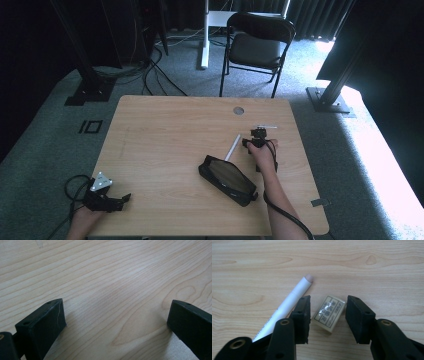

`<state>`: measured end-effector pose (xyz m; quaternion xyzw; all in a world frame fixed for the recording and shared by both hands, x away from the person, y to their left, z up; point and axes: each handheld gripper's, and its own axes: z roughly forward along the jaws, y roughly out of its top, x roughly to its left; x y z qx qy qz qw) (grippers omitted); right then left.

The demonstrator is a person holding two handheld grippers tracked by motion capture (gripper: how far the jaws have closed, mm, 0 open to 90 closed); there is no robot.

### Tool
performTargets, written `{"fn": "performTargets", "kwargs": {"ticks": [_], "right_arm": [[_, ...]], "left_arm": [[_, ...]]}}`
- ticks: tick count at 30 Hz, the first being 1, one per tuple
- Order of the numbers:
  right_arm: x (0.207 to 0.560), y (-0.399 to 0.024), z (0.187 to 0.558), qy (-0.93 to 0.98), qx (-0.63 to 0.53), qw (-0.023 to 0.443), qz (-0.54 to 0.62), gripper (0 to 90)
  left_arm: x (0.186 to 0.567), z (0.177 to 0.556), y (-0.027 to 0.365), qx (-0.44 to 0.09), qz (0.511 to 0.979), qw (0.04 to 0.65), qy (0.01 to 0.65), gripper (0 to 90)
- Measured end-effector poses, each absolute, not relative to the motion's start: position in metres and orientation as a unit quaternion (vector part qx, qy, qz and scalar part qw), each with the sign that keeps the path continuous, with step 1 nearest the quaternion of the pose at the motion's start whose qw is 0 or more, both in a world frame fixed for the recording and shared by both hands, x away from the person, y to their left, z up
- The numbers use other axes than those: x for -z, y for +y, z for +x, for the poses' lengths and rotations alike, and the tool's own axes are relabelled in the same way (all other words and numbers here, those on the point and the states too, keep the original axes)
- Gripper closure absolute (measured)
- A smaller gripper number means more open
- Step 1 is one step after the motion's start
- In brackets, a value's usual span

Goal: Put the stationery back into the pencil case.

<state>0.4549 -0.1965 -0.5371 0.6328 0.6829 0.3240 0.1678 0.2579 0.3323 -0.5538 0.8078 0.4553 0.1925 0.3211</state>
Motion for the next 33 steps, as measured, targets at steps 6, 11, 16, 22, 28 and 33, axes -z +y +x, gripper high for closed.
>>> {"fn": "performTargets", "kwargs": {"ticks": [6, 11, 16, 22, 28, 33], "right_arm": [[0.538, -0.195, 0.454, 0.696, -0.307, 0.186, 0.622, 67.3], [0.536, -0.199, 0.452, 0.704, -0.303, 0.179, 0.617, 68.0], [0.534, -0.204, 0.447, 0.713, -0.304, 0.178, 0.606, 68.0], [0.530, -0.211, 0.440, 0.721, -0.310, 0.172, 0.595, 68.0], [0.528, -0.218, 0.431, 0.732, -0.310, 0.170, 0.583, 68.0], [0.522, -0.224, 0.425, 0.734, -0.320, 0.165, 0.576, 68.0]], "left_arm": [[0.554, 0.258, 0.332, -0.193, 0.808, 0.321, 0.455, 2.0], [0.554, 0.258, 0.332, -0.193, 0.808, 0.321, 0.455, 2.0], [0.554, 0.258, 0.332, -0.193, 0.808, 0.321, 0.455, 2.0], [0.554, 0.258, 0.332, -0.193, 0.808, 0.321, 0.455, 1.9], [0.554, 0.258, 0.332, -0.193, 0.808, 0.321, 0.455, 2.0], [0.554, 0.258, 0.332, -0.193, 0.808, 0.321, 0.455, 2.0]]}}
